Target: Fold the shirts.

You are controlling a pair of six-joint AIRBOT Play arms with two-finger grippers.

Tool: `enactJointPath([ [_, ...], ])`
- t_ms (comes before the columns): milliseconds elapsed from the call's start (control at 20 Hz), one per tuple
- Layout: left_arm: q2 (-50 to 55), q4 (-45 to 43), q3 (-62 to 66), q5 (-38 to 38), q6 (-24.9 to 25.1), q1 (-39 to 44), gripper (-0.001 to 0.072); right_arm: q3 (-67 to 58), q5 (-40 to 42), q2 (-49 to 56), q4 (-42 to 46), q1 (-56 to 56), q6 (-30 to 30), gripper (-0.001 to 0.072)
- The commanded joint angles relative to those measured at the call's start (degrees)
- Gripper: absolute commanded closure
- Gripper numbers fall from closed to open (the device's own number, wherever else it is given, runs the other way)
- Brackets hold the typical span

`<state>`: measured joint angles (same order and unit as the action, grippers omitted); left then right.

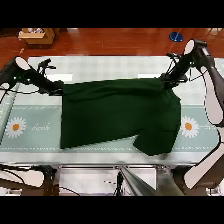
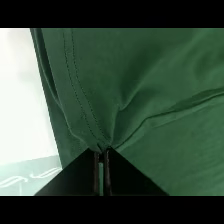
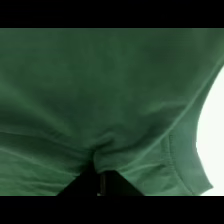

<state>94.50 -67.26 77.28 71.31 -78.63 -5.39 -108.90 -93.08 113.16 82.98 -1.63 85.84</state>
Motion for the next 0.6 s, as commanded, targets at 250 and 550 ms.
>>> enactJointPath([
  [250, -1.05, -3.69, 7.04, 17.0, 3.13, -6.8, 0.0365, 0.15, -9.27, -5.03, 1.33, -6.54, -5.18, 0.0351],
  [550, -17.27, 3.82, -18.21, 21.64, 5.01, -16.96, 0.0086, 22.86, -1.49, -23.5, -14.16, -24.24, -8.33, 0.03],
])
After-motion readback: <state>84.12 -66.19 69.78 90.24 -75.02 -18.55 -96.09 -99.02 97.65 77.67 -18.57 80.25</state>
